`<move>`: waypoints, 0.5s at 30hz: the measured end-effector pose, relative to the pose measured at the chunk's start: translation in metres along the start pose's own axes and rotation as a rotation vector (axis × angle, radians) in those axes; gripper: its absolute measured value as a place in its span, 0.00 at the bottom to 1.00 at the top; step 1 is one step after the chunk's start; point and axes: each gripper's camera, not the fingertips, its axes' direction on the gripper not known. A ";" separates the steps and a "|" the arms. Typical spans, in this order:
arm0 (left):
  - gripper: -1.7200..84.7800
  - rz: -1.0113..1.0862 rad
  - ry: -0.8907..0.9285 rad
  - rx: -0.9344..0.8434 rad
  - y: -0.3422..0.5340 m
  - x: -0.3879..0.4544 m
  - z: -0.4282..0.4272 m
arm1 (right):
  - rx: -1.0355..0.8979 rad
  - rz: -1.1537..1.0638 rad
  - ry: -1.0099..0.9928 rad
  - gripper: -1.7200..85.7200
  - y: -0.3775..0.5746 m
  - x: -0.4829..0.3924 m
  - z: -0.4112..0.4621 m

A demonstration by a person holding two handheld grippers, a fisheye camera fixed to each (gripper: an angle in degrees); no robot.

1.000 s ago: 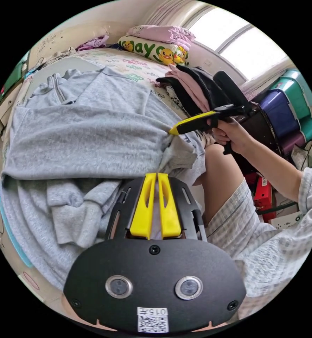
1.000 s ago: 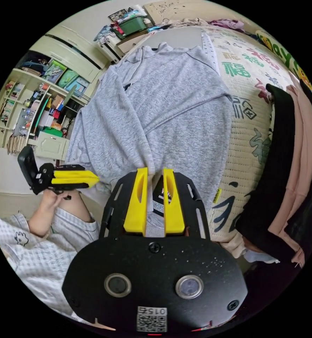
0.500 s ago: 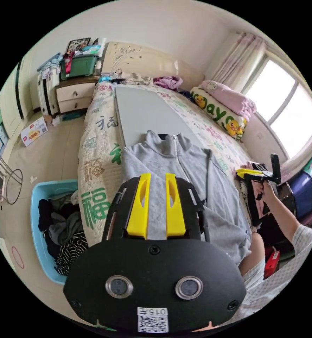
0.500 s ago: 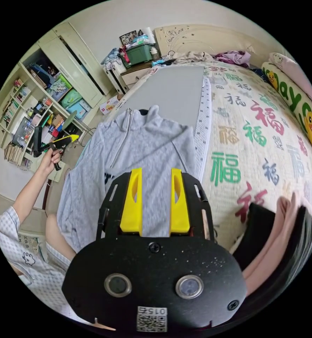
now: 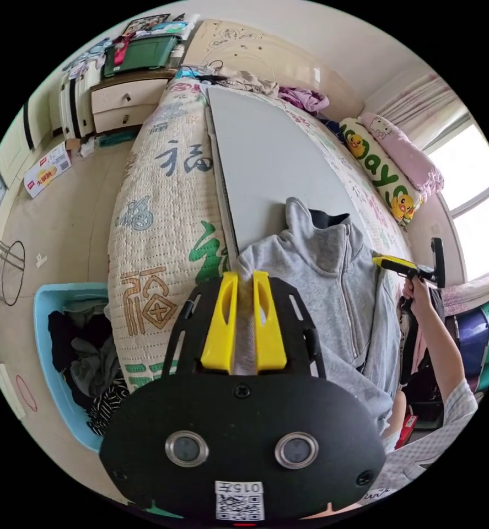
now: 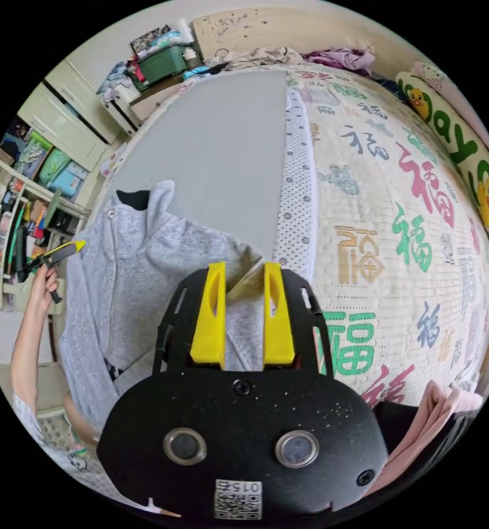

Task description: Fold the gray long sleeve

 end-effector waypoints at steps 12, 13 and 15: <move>0.03 0.328 0.147 0.289 0.165 0.050 -0.109 | 0.291 -0.161 -0.213 0.02 0.158 0.008 -0.186; 0.03 0.344 0.149 0.300 0.185 0.053 -0.115 | 0.308 -0.169 -0.220 0.03 0.177 0.009 -0.197; 0.03 0.328 0.205 0.303 0.270 0.052 -0.122 | 0.331 -0.175 -0.268 0.03 0.258 0.017 -0.222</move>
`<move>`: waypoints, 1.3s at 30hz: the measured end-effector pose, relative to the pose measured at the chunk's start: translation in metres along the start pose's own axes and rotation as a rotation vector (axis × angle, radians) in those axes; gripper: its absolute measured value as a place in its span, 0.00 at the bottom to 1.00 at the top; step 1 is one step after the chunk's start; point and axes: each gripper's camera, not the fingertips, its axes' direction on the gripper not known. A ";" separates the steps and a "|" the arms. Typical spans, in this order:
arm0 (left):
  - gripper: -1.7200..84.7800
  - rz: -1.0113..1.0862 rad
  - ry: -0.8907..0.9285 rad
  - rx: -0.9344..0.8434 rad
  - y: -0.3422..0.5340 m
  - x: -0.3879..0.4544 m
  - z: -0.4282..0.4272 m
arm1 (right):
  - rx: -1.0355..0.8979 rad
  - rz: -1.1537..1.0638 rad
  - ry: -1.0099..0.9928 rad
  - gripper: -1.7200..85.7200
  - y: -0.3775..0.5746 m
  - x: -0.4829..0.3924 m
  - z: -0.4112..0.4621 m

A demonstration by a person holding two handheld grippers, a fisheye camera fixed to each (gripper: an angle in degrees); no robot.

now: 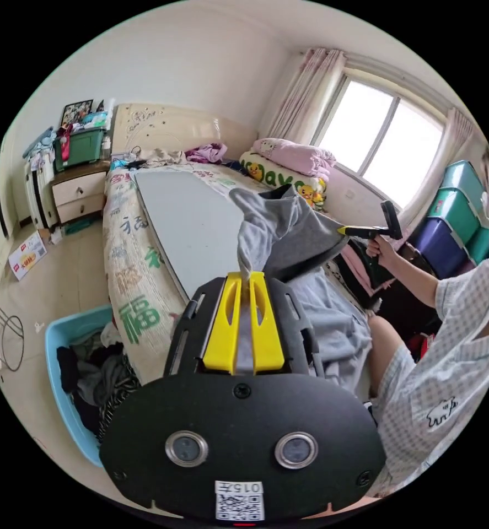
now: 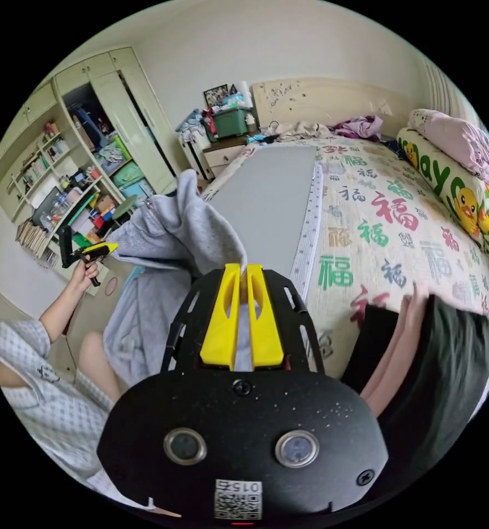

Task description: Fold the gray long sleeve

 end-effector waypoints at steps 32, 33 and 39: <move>0.13 -0.684 -0.011 -0.024 0.227 -0.075 0.077 | 0.063 0.608 -0.356 0.13 0.167 0.111 -0.053; 0.13 -0.689 -0.026 -0.021 0.220 -0.082 0.089 | 0.054 0.604 -0.355 0.14 0.155 0.114 -0.044; 0.13 -0.722 -0.011 -0.040 0.201 -0.114 0.151 | -0.047 0.615 -0.275 0.15 0.110 0.124 0.005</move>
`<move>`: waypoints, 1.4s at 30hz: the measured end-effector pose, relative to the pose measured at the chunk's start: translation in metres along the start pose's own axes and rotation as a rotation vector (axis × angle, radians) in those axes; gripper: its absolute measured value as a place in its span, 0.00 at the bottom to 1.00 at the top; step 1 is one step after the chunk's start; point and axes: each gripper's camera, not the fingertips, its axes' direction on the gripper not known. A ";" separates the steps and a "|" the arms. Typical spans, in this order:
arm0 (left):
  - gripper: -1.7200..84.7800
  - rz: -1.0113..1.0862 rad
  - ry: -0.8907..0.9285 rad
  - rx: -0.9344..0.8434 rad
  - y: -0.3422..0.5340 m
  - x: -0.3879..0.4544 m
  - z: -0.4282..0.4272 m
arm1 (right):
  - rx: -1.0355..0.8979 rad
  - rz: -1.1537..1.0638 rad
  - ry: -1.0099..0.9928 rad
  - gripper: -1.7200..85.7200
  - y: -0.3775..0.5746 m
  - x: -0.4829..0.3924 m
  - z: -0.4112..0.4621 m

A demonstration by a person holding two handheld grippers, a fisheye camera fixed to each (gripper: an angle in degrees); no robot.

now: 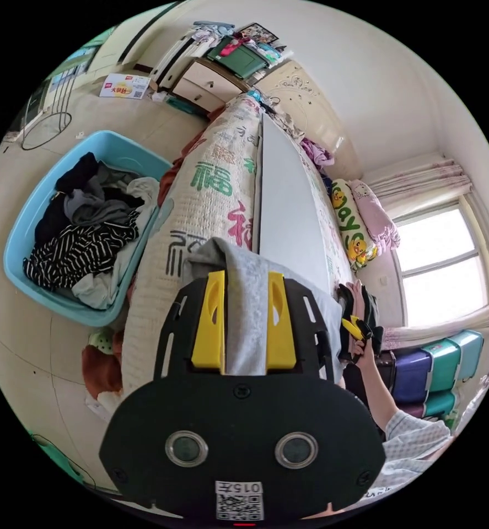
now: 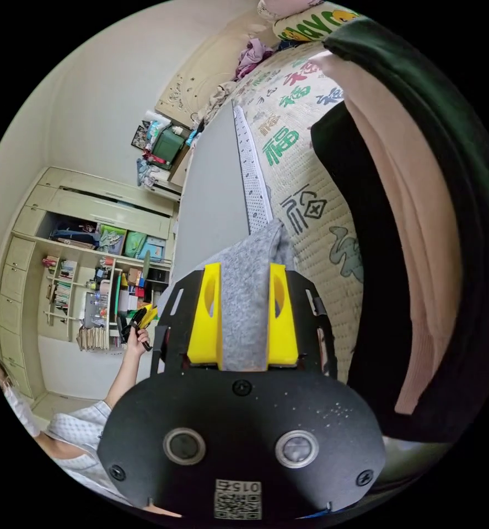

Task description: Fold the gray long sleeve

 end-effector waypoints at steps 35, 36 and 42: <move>0.09 0.649 -0.594 0.845 0.472 0.213 -0.140 | 0.695 -0.453 0.558 0.11 0.371 -0.158 -0.040; 0.12 0.655 -0.661 0.889 0.495 0.222 -0.136 | 0.860 -0.484 0.618 0.15 0.401 -0.164 -0.037; 0.25 0.642 -0.647 0.842 0.532 0.233 -0.137 | 0.853 -0.589 0.667 0.25 0.445 -0.171 -0.022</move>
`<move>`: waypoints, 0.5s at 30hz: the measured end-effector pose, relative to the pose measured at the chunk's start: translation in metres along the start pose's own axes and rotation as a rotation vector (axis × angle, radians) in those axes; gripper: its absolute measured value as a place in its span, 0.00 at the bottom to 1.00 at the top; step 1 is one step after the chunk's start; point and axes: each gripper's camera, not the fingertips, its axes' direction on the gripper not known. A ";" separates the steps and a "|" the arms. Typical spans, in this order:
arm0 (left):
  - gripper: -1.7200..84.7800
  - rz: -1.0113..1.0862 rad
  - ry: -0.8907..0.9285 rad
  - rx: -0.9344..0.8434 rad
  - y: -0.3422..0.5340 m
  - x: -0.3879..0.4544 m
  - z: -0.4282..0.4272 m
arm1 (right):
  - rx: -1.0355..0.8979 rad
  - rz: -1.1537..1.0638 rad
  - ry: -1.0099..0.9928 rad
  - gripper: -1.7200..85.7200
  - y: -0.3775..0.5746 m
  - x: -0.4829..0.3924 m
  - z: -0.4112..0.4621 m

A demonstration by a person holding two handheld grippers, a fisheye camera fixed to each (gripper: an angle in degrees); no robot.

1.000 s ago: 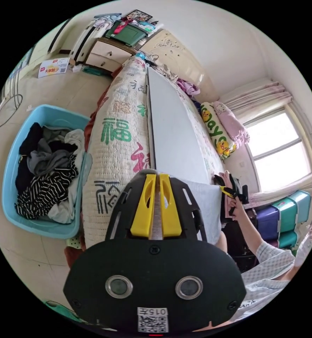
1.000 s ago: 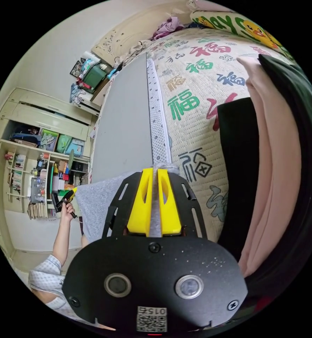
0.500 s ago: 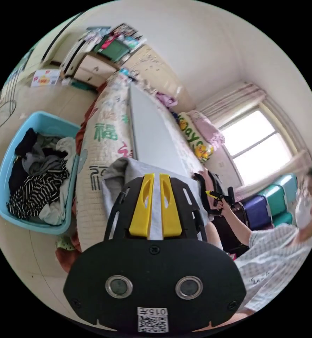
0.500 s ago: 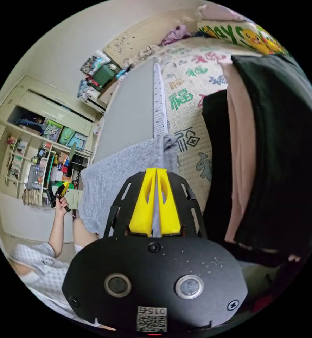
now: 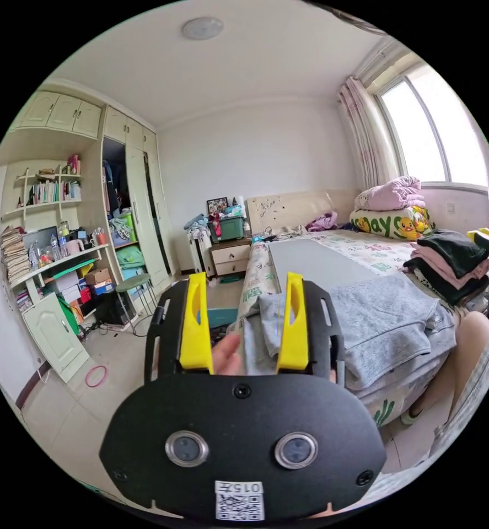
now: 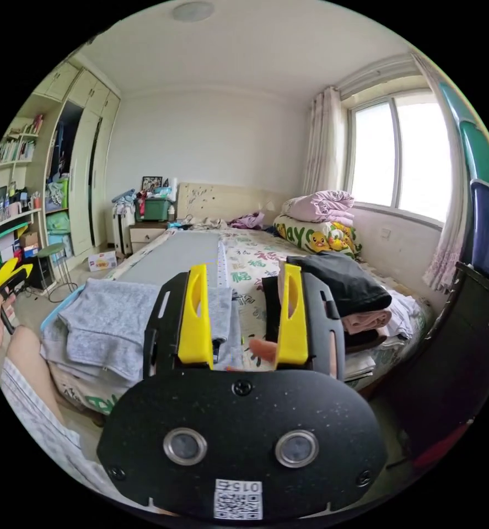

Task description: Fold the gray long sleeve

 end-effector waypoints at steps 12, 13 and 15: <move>0.35 -0.153 0.241 -0.116 0.012 -0.025 0.025 | -0.042 0.062 -0.199 0.34 0.018 0.019 -0.014; 0.35 -0.177 0.272 -0.138 0.013 -0.028 0.031 | -0.063 0.060 -0.214 0.34 0.018 0.021 -0.012; 0.28 -0.288 0.397 -0.345 0.020 -0.037 0.069 | -0.218 0.142 -0.320 0.26 0.018 0.029 0.006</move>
